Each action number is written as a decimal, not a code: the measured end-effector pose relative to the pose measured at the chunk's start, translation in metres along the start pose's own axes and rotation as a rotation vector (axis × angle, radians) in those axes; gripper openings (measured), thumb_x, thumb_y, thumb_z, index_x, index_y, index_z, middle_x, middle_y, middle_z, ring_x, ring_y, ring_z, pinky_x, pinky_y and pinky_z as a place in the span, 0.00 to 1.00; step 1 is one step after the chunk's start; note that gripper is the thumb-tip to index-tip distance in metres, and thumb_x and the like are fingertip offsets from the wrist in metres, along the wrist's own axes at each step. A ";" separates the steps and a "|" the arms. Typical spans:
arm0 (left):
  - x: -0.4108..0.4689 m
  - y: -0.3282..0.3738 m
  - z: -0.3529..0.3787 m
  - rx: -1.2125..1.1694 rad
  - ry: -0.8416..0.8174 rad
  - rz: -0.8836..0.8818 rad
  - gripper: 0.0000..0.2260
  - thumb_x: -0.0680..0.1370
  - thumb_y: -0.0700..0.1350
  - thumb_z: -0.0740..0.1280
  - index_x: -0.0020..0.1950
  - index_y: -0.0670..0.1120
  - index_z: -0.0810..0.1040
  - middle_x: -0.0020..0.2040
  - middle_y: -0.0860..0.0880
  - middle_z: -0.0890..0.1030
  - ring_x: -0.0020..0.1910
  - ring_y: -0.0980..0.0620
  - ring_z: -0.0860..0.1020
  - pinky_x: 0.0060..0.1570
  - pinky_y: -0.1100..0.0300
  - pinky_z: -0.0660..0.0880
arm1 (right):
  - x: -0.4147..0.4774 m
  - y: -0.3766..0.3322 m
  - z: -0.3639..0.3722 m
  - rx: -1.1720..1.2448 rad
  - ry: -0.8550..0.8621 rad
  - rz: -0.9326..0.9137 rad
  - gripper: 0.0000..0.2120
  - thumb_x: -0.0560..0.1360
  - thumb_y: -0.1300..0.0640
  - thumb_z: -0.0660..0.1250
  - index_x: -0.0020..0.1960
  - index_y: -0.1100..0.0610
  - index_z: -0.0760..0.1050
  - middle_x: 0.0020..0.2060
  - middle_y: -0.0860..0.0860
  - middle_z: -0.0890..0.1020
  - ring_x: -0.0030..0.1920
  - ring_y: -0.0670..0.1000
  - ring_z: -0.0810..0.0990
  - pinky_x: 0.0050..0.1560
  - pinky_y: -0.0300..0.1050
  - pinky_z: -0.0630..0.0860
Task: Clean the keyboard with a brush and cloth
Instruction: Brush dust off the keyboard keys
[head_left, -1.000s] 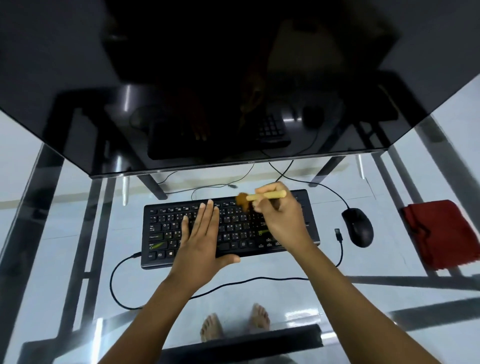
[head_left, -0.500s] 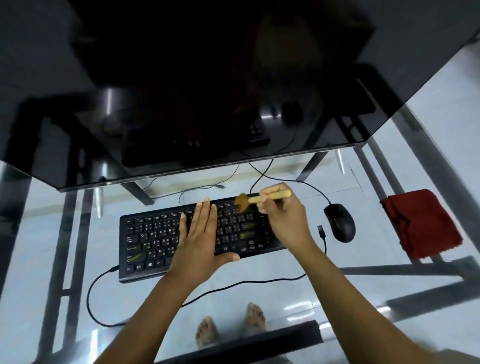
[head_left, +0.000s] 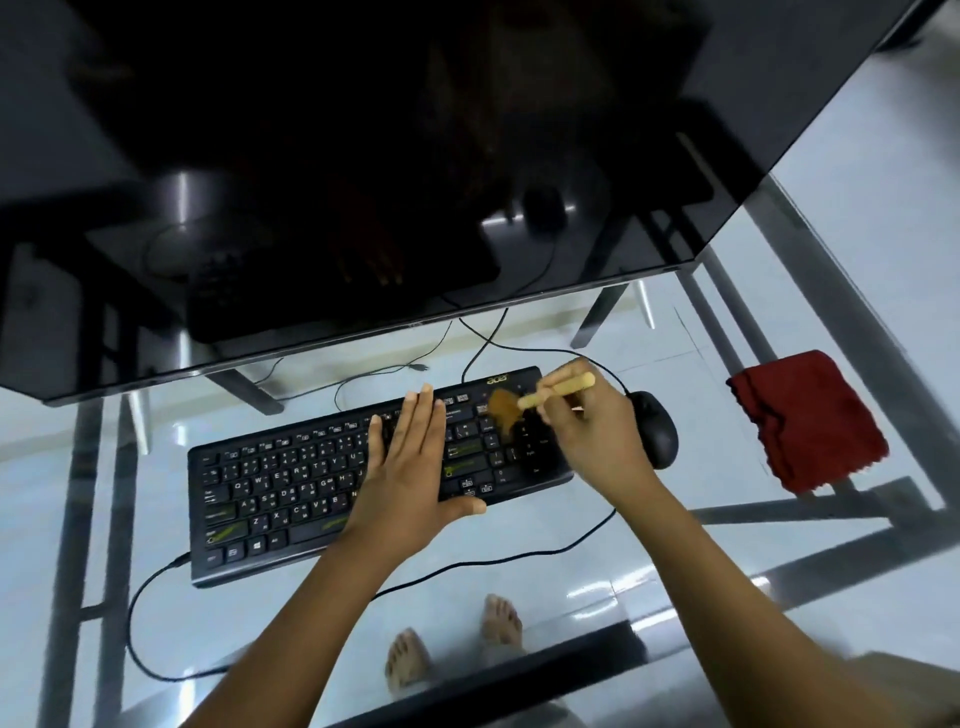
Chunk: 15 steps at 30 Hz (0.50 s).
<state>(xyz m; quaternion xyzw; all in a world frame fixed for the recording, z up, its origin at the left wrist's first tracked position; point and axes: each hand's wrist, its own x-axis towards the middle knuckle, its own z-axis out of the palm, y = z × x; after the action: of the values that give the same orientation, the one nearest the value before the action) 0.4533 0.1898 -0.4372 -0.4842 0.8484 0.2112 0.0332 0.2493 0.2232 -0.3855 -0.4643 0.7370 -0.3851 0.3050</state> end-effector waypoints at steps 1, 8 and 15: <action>0.001 0.001 0.001 0.003 -0.003 -0.002 0.53 0.69 0.71 0.63 0.78 0.46 0.36 0.76 0.50 0.30 0.74 0.53 0.28 0.73 0.44 0.32 | -0.001 -0.001 -0.003 -0.001 0.095 -0.029 0.03 0.77 0.60 0.66 0.47 0.53 0.74 0.39 0.43 0.82 0.42 0.45 0.82 0.45 0.40 0.79; 0.003 0.003 0.003 0.010 -0.007 -0.008 0.54 0.68 0.72 0.62 0.78 0.46 0.36 0.76 0.51 0.31 0.74 0.54 0.29 0.73 0.45 0.32 | -0.017 0.008 -0.007 -0.002 -0.025 -0.092 0.05 0.76 0.64 0.66 0.46 0.55 0.76 0.40 0.46 0.83 0.43 0.46 0.82 0.44 0.38 0.79; 0.003 0.001 0.004 0.029 -0.002 -0.005 0.53 0.67 0.74 0.59 0.78 0.46 0.37 0.77 0.51 0.32 0.75 0.54 0.30 0.73 0.45 0.33 | -0.028 0.014 -0.011 0.018 -0.068 -0.017 0.06 0.76 0.65 0.64 0.44 0.55 0.75 0.38 0.47 0.84 0.40 0.49 0.83 0.45 0.51 0.81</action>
<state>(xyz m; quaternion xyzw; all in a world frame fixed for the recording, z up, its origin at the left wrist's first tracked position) 0.4501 0.1900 -0.4411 -0.4856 0.8502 0.1991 0.0416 0.2450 0.2559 -0.3887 -0.4807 0.7186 -0.3784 0.3306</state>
